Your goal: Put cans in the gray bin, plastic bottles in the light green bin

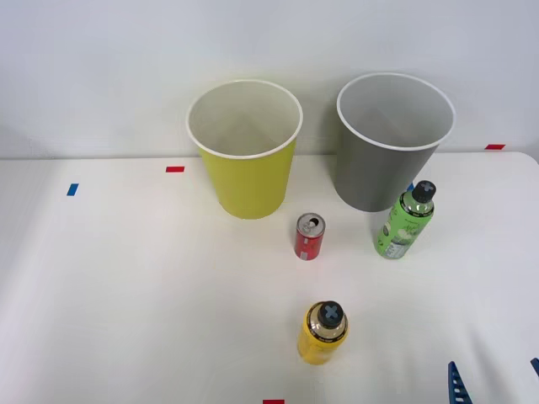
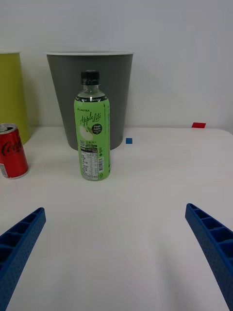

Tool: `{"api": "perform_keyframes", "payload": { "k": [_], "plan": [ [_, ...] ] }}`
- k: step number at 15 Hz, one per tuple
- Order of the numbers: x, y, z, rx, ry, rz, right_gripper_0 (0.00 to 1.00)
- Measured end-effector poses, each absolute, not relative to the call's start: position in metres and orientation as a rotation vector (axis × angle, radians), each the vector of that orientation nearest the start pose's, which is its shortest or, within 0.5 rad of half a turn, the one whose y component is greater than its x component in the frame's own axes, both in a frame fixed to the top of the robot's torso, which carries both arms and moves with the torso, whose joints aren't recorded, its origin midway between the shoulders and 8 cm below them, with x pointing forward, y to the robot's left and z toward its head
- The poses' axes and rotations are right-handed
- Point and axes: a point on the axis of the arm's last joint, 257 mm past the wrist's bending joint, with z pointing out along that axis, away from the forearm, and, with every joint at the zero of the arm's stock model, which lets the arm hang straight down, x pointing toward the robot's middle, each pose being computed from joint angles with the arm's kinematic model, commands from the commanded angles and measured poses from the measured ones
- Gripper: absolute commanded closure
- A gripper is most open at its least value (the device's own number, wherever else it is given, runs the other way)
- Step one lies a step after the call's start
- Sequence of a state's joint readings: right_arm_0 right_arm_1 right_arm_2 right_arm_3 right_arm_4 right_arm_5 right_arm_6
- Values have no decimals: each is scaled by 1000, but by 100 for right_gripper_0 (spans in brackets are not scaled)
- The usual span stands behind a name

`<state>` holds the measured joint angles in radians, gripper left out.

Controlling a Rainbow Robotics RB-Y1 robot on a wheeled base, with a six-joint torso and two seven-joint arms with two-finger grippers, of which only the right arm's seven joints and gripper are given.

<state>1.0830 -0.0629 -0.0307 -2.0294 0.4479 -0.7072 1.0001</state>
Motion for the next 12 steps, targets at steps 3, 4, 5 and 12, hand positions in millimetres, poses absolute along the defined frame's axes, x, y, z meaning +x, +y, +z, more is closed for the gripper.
{"api": "perform_keyframes", "payload": {
  "k": [3, 4, 5, 12],
  "plan": [
    [222, -282, -236, -45, 1535, -3, 0],
    [222, -282, -236, -45, 1535, -3, 0],
    [222, -282, -236, -45, 1535, -3, 0],
    [222, -282, -236, -45, 1535, -3, 0]
  ]
}}
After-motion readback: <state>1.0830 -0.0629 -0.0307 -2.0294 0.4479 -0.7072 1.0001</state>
